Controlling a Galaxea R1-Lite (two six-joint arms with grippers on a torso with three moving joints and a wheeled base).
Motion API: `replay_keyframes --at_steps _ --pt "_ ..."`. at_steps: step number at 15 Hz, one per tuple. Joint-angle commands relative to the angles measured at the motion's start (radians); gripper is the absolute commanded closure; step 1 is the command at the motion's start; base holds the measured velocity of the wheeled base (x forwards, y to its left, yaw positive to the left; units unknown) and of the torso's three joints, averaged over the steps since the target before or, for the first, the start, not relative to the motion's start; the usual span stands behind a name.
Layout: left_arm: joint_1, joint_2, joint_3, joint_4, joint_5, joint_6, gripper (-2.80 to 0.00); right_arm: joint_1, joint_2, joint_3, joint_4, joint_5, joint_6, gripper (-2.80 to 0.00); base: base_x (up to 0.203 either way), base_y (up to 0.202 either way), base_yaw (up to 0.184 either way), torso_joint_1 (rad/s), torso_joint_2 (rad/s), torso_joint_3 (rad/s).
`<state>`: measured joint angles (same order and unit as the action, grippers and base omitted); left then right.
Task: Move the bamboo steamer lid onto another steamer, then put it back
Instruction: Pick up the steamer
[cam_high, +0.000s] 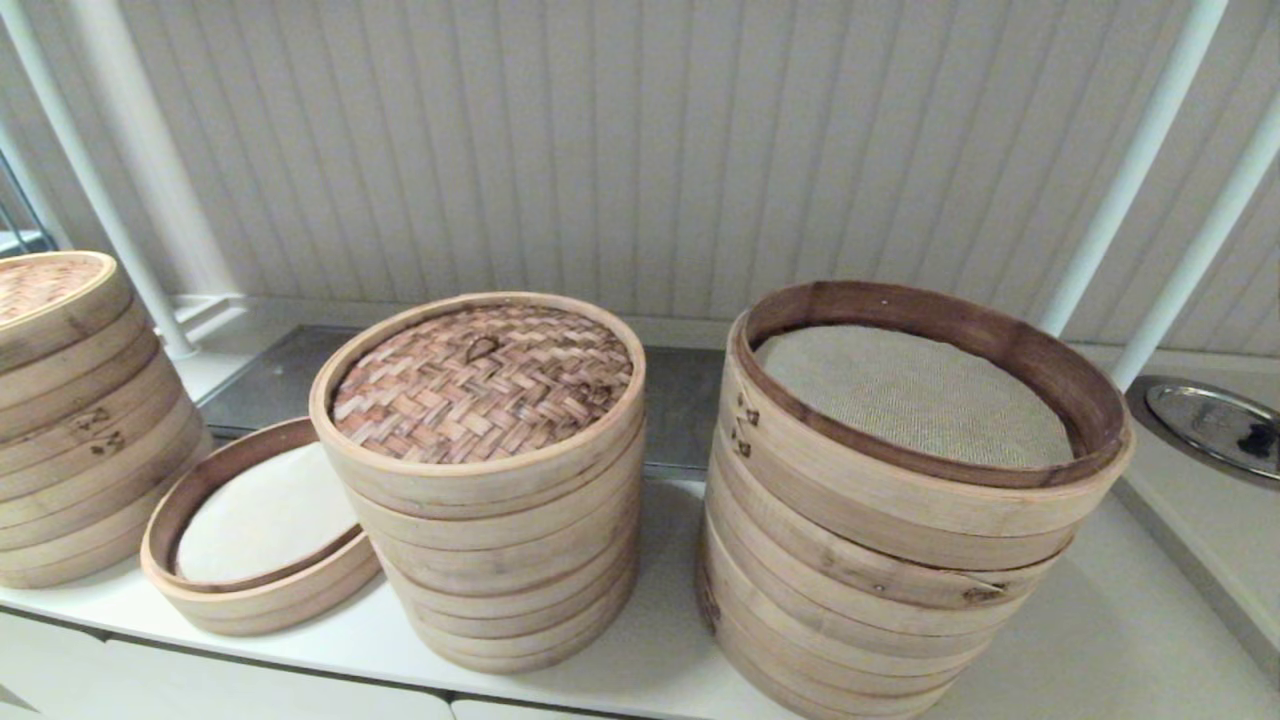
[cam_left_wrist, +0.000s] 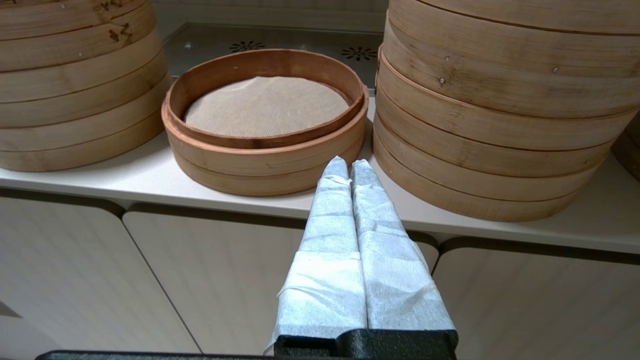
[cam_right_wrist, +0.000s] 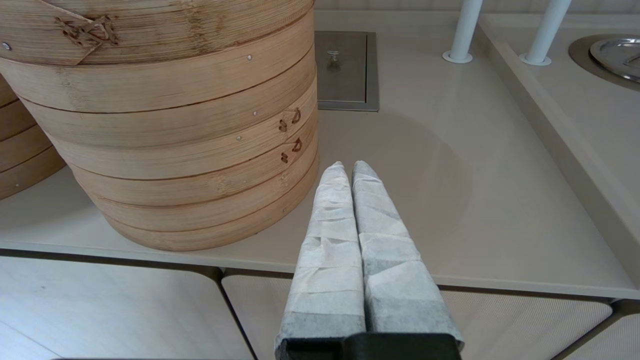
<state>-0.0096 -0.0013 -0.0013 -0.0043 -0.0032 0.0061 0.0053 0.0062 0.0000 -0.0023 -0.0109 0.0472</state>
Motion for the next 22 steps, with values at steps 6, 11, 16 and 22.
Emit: replay_keyframes --at_steps 6,11,16,22 --pt "0.0 0.001 -0.002 0.0 0.003 0.009 0.0 0.001 0.0 0.003 -0.001 0.002 -0.001 0.0 0.0 0.0 0.0 0.0 0.0 0.0" --pt "-0.001 0.017 -0.204 0.061 0.029 0.017 0.0 0.001 0.0 0.003 -0.001 0.002 -0.001 0.0 0.0 0.0 0.0 0.0 0.0 0.0" --pt "-0.001 0.303 -0.568 0.215 0.018 0.013 0.0 0.001 0.0 0.003 -0.001 0.002 -0.001 0.0 0.0 0.0 0.0 0.0 0.0 0.0" --pt "-0.025 0.838 -0.999 0.245 -0.086 0.008 0.0 0.001 0.0 0.003 -0.001 0.002 -0.001 0.0 0.0 0.0 0.0 0.0 0.0 0.0"
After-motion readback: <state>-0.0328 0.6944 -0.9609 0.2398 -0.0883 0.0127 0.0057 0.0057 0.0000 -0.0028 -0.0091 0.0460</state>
